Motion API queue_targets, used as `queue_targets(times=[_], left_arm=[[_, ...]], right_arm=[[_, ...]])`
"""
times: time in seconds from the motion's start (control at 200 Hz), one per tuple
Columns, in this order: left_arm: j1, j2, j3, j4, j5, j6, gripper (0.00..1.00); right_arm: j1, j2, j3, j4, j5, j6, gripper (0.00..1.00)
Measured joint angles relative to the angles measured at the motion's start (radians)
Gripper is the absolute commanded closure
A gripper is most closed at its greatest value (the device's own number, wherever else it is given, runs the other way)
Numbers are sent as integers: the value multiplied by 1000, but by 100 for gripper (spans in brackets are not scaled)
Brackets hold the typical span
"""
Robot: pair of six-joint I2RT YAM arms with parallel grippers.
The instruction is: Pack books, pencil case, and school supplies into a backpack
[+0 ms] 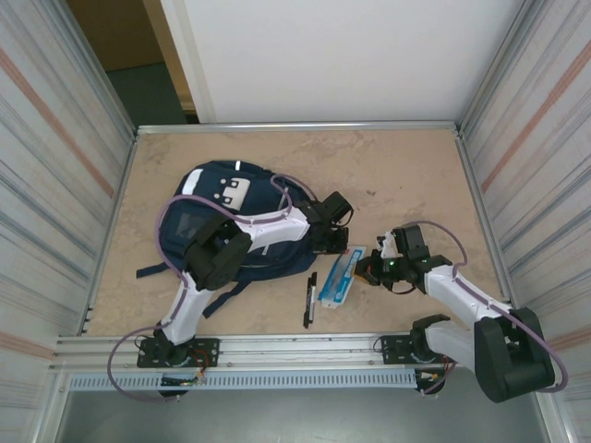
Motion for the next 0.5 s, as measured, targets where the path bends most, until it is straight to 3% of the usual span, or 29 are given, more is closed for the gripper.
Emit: queue_targets(times=[0.2, 0.376, 0.501], left_arm=[[43, -21, 22, 8, 32, 51, 73], [64, -131, 43, -39, 37, 158, 63], [63, -253, 59, -112, -33, 241, 53]], right_arm=[[1, 1, 21, -52, 35, -4, 100], [-14, -173, 73, -143, 140, -18, 100], [-53, -264, 132, -187, 199, -21, 100]])
